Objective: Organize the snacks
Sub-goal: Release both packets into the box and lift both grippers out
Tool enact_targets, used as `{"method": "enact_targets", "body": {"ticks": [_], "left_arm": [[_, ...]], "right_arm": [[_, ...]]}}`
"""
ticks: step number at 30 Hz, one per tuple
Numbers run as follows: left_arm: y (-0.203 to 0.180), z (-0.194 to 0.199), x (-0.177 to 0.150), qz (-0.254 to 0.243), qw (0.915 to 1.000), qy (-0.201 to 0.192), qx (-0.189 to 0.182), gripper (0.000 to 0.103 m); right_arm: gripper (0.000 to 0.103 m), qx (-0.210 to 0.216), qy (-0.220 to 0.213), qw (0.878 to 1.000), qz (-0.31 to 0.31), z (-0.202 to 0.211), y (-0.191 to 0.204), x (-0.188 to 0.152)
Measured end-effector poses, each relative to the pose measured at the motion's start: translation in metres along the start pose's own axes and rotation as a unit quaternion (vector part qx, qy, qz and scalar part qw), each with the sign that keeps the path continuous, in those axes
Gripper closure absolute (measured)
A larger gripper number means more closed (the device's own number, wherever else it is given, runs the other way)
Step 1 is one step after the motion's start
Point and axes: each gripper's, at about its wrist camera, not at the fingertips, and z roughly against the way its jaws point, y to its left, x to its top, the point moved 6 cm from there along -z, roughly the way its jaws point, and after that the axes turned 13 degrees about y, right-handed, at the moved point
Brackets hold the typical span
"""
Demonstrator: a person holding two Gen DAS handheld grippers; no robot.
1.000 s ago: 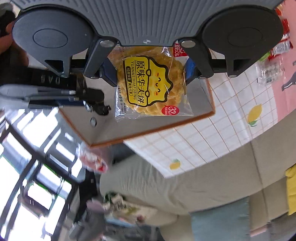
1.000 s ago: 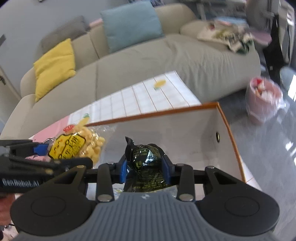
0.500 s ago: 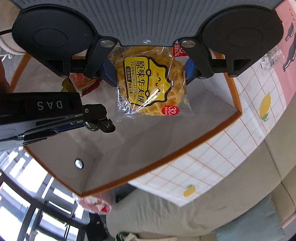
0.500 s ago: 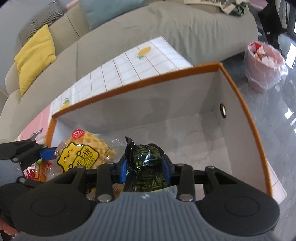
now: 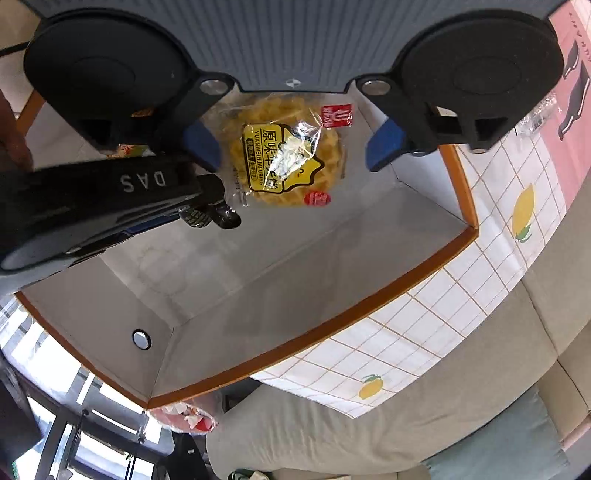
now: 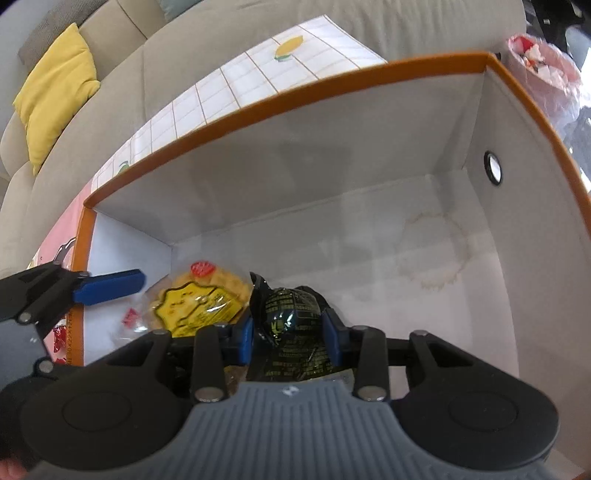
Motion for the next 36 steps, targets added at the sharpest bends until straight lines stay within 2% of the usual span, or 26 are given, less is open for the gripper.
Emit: {"method": "enact_targets", "body": {"ticks": [2, 9, 13, 19, 20, 22, 25, 30, 36], "left_arm": [[0.001, 0.005, 0.000, 0.004, 0.9999, -0.009, -0.010, 0.000], [0.006, 0.023, -0.007, 0.010, 0.9995, -0.029, 0.002, 0.000], [0.010, 0.041, -0.016, 0.018, 0.9984, -0.052, -0.015, 0.000], [0.023, 0.067, -0.038, 0.050, 0.9949, -0.087, -0.015, 0.000], [0.026, 0.072, -0.044, 0.059, 0.9937, -0.094, -0.017, 0.000], [0.032, 0.083, -0.055, 0.075, 0.9907, -0.112, -0.022, 0.000], [0.041, 0.099, -0.072, 0.098, 0.9861, -0.132, -0.028, 0.000], [0.055, 0.123, -0.104, 0.139, 0.9754, -0.169, -0.030, 0.000], [0.079, 0.141, -0.149, 0.207, 0.9574, -0.201, -0.012, 0.000]], "right_arm": [[0.066, -0.008, 0.001, 1.000, -0.003, 0.000, -0.001, 0.000], [0.063, -0.001, 0.011, 1.000, -0.016, 0.003, 0.001, -0.001], [0.047, 0.005, 0.005, 1.000, -0.024, 0.010, 0.001, -0.003], [0.027, -0.002, -0.017, 1.000, -0.024, 0.032, 0.004, -0.012], [0.020, -0.007, -0.023, 1.000, -0.020, 0.037, 0.006, -0.015], [0.014, -0.022, -0.042, 0.999, -0.015, 0.048, 0.012, -0.021], [0.010, -0.033, -0.070, 0.997, -0.012, 0.065, 0.019, -0.035], [0.006, 0.018, -0.116, 0.992, -0.043, 0.089, 0.035, -0.063], [0.003, 0.048, -0.184, 0.982, -0.021, 0.103, 0.080, -0.105]]}}
